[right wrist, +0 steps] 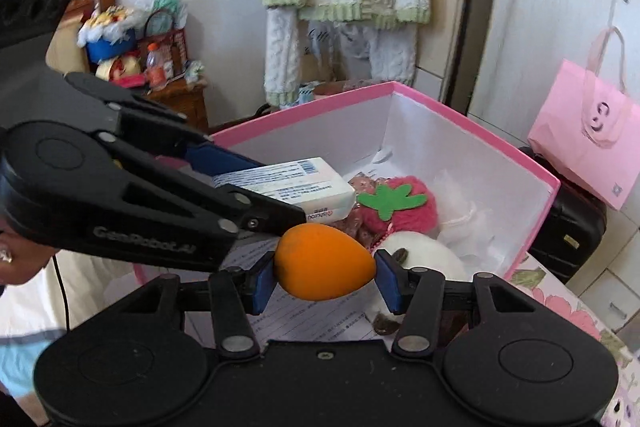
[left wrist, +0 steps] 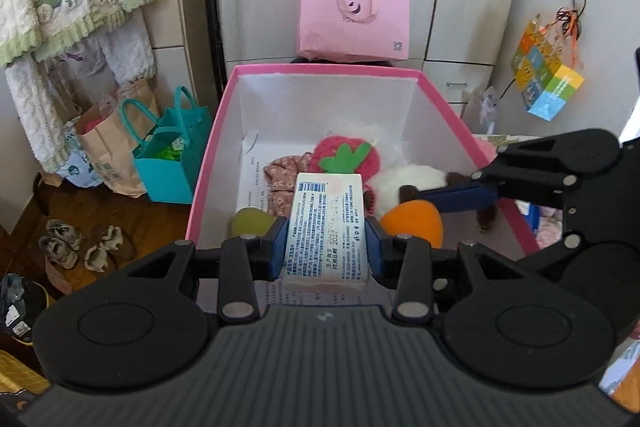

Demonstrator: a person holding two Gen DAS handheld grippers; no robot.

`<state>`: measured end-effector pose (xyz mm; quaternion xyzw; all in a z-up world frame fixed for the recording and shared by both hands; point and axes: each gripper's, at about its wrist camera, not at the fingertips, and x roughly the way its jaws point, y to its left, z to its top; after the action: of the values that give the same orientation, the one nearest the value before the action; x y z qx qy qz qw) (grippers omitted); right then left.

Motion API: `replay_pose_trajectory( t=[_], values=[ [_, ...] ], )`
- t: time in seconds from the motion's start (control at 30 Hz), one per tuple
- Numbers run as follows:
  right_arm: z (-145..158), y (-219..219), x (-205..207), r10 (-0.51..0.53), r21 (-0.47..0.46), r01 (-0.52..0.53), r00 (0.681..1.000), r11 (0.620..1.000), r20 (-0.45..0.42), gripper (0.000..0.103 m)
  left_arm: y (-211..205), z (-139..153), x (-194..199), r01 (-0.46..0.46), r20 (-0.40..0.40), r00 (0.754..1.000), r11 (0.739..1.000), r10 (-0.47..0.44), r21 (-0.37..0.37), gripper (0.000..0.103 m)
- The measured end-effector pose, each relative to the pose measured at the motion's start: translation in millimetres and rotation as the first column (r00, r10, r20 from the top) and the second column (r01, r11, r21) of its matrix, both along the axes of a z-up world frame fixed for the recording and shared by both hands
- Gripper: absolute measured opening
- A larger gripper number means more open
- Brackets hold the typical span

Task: Organize soft objects
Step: 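Carry both items into the pink box and open both grippers, then move both tools toward the blue wet-wipes pack on the bed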

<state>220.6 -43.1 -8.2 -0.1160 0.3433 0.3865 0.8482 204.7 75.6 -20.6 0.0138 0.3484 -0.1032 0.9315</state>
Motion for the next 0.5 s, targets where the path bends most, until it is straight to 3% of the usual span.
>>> replay_pose_trajectory(
  t=[0.1,0.17,0.33,0.5],
  values=[
    [0.4,3.3,-2.6,-0.006,-0.014,0.006,0.999,1.000,0.031,0.076,1.6,1.1,-4.7,-0.031,0.031,0.999,1.000,0.031,-0.001,0.045],
    [5.5,-10.8,-9.3,-0.004,0.033,0.003,1.000,0.999,0.004,0.076,2.7,8.5,-13.0,-0.026,0.066,0.997,1.000,0.027,-0.005,0.057],
    [17.9,-50.1,-27.7,-0.037,0.127,0.038,0.999,0.991,-0.015,0.078,5.0,29.3,-45.8,0.016,0.149,0.989,1.000,-0.015,-0.007,0.063],
    [35.3,-103.8,-60.2,-0.090,0.209,0.095,0.995,0.973,-0.031,0.078,2.5,39.0,-62.2,0.056,0.111,0.992,0.998,-0.056,0.007,0.063]
  ],
)
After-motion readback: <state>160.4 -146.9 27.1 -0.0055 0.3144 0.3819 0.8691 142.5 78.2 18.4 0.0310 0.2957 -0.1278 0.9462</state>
